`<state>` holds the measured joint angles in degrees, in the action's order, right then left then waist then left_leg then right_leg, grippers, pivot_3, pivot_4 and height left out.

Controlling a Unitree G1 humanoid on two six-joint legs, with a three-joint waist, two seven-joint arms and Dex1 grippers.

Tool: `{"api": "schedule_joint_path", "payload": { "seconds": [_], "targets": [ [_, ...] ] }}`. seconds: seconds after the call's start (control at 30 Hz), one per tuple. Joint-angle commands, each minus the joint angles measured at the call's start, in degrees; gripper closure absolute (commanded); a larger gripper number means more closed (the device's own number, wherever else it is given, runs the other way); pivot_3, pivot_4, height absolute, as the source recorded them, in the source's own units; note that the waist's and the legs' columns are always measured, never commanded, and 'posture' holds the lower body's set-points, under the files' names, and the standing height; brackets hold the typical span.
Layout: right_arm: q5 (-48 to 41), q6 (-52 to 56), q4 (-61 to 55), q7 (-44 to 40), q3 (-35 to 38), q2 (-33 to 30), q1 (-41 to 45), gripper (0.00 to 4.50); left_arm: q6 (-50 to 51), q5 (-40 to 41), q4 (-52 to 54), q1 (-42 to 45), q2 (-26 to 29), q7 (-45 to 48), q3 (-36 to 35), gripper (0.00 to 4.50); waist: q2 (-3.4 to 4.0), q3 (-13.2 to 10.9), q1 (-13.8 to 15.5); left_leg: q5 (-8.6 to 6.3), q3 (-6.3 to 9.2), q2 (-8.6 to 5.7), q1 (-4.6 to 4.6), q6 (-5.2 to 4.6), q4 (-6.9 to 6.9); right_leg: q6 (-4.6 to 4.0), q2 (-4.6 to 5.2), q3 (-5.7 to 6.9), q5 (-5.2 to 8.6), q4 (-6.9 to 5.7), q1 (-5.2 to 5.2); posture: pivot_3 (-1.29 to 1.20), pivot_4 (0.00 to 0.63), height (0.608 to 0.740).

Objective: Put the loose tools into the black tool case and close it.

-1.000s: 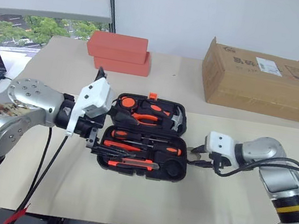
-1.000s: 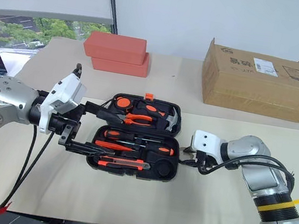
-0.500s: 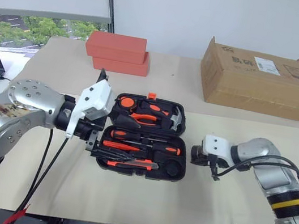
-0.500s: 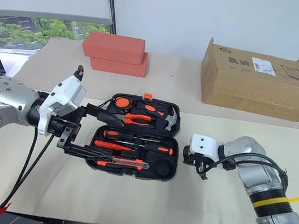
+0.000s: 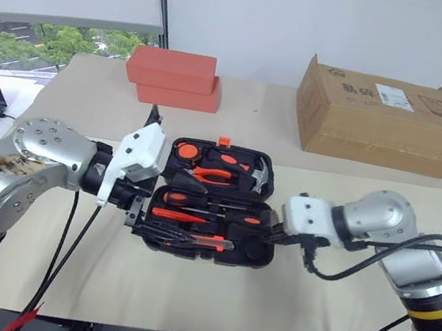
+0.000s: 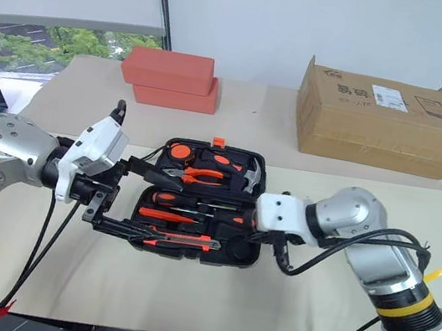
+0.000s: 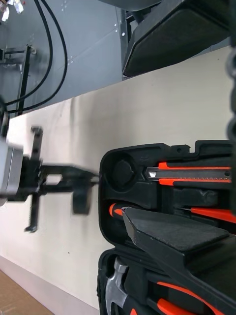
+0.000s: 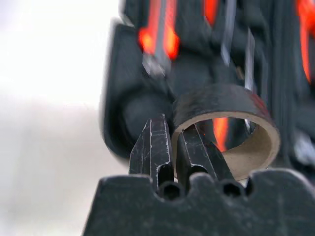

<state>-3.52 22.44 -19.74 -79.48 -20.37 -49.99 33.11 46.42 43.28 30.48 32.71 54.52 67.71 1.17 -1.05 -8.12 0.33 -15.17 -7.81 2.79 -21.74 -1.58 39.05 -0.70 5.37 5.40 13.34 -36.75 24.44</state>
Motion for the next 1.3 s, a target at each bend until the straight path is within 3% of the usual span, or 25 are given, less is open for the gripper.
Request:
{"api": "schedule_joint_path", "payload": {
  "seconds": [0.03, 0.17, 0.2, 0.37, 0.53, 0.6, 0.8, 0.97, 1.17, 1.3],
  "targets": [
    [0.26, 1.87, -2.64, -0.63, -0.83, -1.34, -0.02, 4.45, -1.2, 0.02, 0.56, -0.85, 0.83, 0.45, -1.1, 0.0, 0.0, 0.0, 0.23, -0.01, 0.0, 0.0, 0.0, -0.02, 0.0, 0.0, 0.01, 0.01, 0.0, 0.0, 0.0, 0.0, 0.15, 0.711],
    [1.49, 0.6, -1.32, -0.5, -1.98, -1.86, -0.18, 4.45, -1.53, -0.33, 0.79, -1.78, 0.91, 0.5, -1.42, 0.0, 0.0, 0.0, 0.34, -0.01, 0.01, -0.01, -0.03, -0.02, 0.0, -0.01, 0.0, 0.03, 0.0, 0.02, 0.02, 0.0, 0.15, 0.711],
    [1.55, 0.35, -1.1, -0.51, -2.07, -1.87, -0.13, 3.89, -1.54, -0.31, 0.86, -1.95, 0.93, 0.48, -1.51, 0.0, 0.0, 0.0, 0.33, -0.02, 0.01, -0.01, -0.03, -0.03, 0.0, -0.01, 0.0, 0.03, 0.0, 0.02, 0.02, 0.0, 0.15, 0.711],
    [1.87, -0.05, -0.79, -1.21, -2.58, -2.23, -0.18, 2.42, -1.77, -0.41, 1.04, -2.47, 1.0, 0.36, -1.75, 0.0, 0.0, 0.0, 0.21, -0.02, 0.0, 0.0, -0.01, -0.03, 0.0, -0.01, -0.02, 0.01, 0.01, 0.0, 0.02, 0.0, 0.15, 0.711],
    [1.22, 0.55, -1.77, -1.69, -2.11, -2.63, -0.62, 0.53, -2.14, -0.48, 1.02, -3.27, 1.2, 0.51, -2.12, 0.0, -0.01, 0.0, 0.27, -0.02, 0.0, 0.0, -0.02, -0.03, 0.0, -0.01, -0.01, 0.02, 0.01, 0.01, 0.02, 0.0, 0.15, 0.711],
    [-0.87, 1.96, -1.82, -1.22, 0.28, -2.22, -0.33, 0.06, -2.67, -0.95, 0.49, -3.93, 1.32, 0.54, -2.38, 0.0, 0.0, 0.0, 0.29, -0.02, 0.01, 0.0, -0.03, -0.03, 0.0, -0.01, -0.01, 0.03, 0.01, 0.01, 0.02, 0.0, 0.15, 0.711],
    [-5.62, 4.22, 5.29, 4.26, 7.65, 1.41, 1.88, 0.06, -4.8, -1.92, -5.2, -5.62, -1.47, -1.8, -3.77, 0.0, -0.01, 0.0, 0.25, -0.04, 0.01, 0.01, 0.0, -0.08, 0.0, -0.02, -0.02, 0.03, 0.0, 0.0, 0.02, 0.0, 0.15, 0.711],
    [-7.62, 5.66, 21.69, 18.02, 15.36, 12.05, 3.59, 0.06, -7.97, -5.18, -17.39, -7.72, -7.43, -6.44, -5.05, 0.0, -0.02, 0.0, 0.17, -0.04, -0.03, 0.01, 0.16, -0.08, -0.01, -0.33, -0.02, 0.01, -0.18, -0.04, -0.11, 0.0, 0.15, 0.711],
    [-9.73, 10.43, 35.64, 28.88, 21.77, 19.89, 8.27, 0.06, -7.17, -5.27, -32.37, -3.36, -13.18, -10.67, -7.69, 0.0, -0.03, -0.01, 0.14, 0.03, -0.05, -0.01, -0.06, 0.02, -0.02, -0.47, 0.02, 0.06, -0.27, -0.05, 0.06, 0.0, 0.15, 0.711],
    [-12.51, 19.59, 47.39, 34.54, 26.23, 22.8, 15.82, 0.06, -7.32, -7.99, -43.55, 1.71, -14.09, -9.17, -6.74, 0.0, -0.02, -0.01, -0.33, 0.06, -0.07, -0.03, -0.25, 0.07, -0.01, -0.49, 0.03, 0.08, -0.28, -0.04, 0.22, 0.0, 0.15, 0.711]
  ]
}}
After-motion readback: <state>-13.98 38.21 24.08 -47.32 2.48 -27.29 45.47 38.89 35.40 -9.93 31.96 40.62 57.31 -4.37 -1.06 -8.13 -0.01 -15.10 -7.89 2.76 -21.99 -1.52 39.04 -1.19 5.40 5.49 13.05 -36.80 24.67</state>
